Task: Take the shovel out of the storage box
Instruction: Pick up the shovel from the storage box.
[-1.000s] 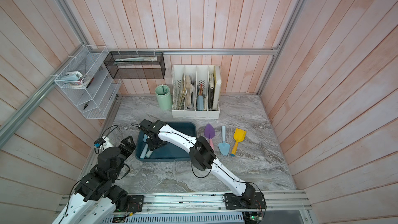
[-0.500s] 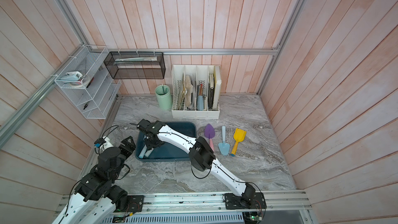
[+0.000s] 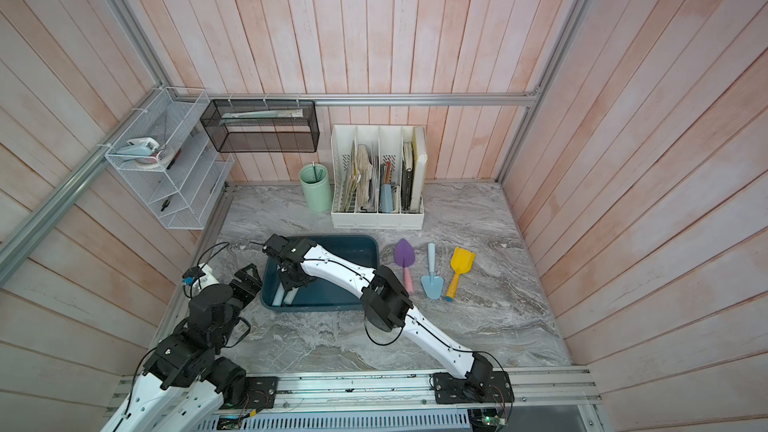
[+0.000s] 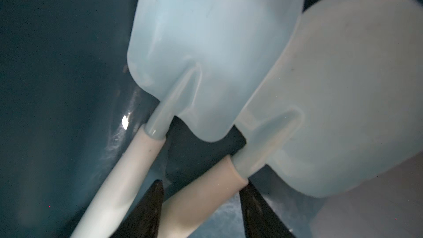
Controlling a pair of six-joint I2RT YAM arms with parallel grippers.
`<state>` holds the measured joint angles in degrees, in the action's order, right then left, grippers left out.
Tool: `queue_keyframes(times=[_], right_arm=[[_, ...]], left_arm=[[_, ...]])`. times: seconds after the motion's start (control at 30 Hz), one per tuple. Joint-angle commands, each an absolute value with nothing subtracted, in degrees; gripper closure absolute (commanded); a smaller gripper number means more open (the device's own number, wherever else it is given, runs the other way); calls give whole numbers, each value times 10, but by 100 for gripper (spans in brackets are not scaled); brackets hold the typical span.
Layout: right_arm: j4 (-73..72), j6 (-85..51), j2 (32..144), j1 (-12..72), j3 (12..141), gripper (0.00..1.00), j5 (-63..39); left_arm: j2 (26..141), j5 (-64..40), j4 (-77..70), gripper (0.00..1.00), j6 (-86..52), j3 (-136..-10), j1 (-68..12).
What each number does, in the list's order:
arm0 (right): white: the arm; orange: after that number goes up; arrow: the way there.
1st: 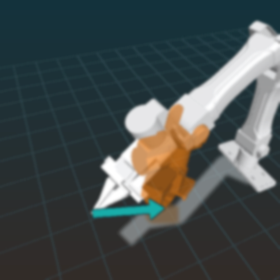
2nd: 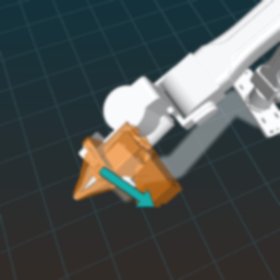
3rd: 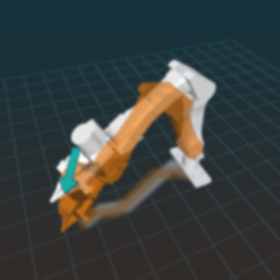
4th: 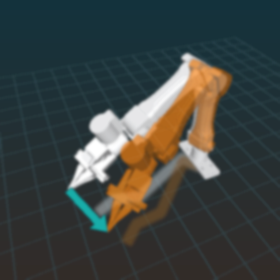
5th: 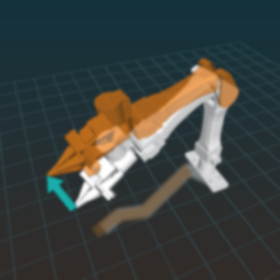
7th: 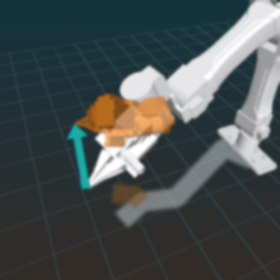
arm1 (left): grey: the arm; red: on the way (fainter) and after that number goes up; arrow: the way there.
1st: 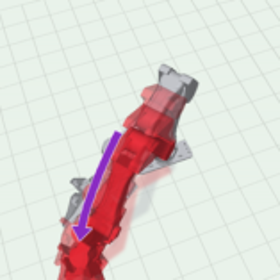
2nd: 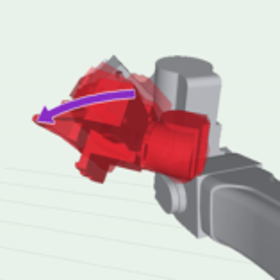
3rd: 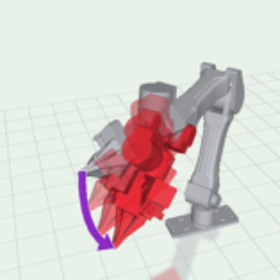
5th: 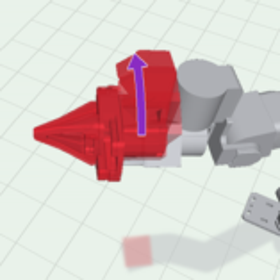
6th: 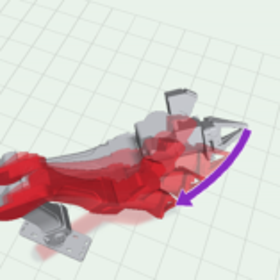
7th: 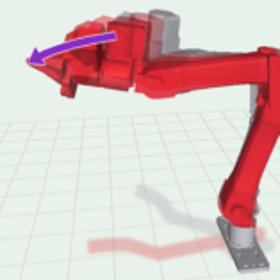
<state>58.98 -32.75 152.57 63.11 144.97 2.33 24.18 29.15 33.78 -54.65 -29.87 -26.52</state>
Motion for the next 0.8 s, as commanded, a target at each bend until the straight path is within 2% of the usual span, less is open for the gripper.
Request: queue_keyframes(times=[0.0,0.17,0.27,0.37,0.5,0.67,0.77], right_arm=[[638,-321,1541,633,1416,45,57],[630,-332,1483,632,1317,52,75],[584,-340,1429,625,1220,61,65],[517,-346,1367,615,1126,75,47],[466,-330,1318,605,1072,100,51],[378,-293,1229,591,991,100,89],[299,-273,1119,568,912,100,104]], left_arm=[[236,292,346,12,-541,-305,-261],[237,293,348,12,-540,-306,-262],[235,295,352,12,-541,-305,-262],[233,296,352,12,-544,-301,-261],[230,293,349,12,-552,-292,-261],[233,286,335,12,-555,-285,-262],[240,286,332,12,-555,-286,-262]])
